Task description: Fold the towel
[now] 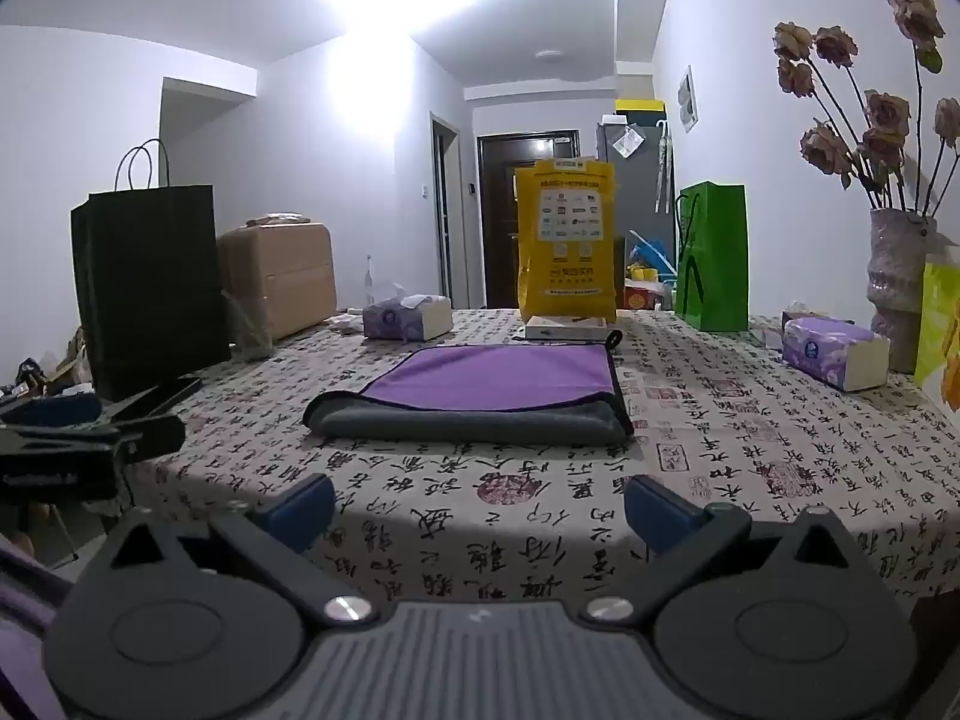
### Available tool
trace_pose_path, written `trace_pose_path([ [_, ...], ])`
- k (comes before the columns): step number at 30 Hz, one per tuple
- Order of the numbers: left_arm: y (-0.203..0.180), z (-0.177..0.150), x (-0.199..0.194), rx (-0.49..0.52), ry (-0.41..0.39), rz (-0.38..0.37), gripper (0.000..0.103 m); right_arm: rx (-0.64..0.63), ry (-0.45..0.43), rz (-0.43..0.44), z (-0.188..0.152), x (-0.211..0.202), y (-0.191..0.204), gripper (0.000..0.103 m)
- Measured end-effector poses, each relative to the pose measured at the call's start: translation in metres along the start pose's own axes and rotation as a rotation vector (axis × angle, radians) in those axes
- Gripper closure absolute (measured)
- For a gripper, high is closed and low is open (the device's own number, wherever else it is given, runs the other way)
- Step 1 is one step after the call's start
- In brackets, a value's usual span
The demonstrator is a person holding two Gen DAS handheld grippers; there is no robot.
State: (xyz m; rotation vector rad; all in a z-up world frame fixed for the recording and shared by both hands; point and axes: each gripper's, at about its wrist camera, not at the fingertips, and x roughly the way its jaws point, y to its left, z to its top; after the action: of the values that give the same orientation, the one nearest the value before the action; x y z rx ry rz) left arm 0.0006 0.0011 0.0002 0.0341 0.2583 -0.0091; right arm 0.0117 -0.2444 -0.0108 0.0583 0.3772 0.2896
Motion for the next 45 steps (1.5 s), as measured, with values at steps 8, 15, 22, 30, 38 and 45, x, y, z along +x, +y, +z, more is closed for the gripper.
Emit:
trace_pose_path([
  [8, -0.010, -0.001, -0.005, 0.023, -0.018, 0.007, 0.000, -0.008, 0.002, -0.001, 0.002, 0.004, -0.003, 0.000],
  [15, -0.004, 0.000, -0.004, 0.016, -0.018, 0.002, 0.000, -0.012, -0.025, -0.003, 0.002, 0.002, 0.000, 0.000],
  [22, -0.004, 0.000, -0.003, 0.018, -0.017, 0.002, 0.000, -0.010, -0.026, -0.003, 0.000, 0.001, -0.001, 0.000],
  [30, -0.003, 0.001, -0.002, 0.018, -0.012, -0.004, 0.000, -0.007, -0.021, -0.005, 0.000, 0.001, -0.001, 0.000],
  [38, -0.004, -0.001, 0.000, 0.021, -0.009, -0.008, 0.000, 0.002, -0.014, -0.012, -0.001, 0.002, -0.002, 0.000],
  [45, -0.005, -0.004, 0.002, 0.033, -0.002, -0.018, 0.000, 0.013, 0.001, -0.007, -0.004, 0.003, -0.002, 0.000],
])
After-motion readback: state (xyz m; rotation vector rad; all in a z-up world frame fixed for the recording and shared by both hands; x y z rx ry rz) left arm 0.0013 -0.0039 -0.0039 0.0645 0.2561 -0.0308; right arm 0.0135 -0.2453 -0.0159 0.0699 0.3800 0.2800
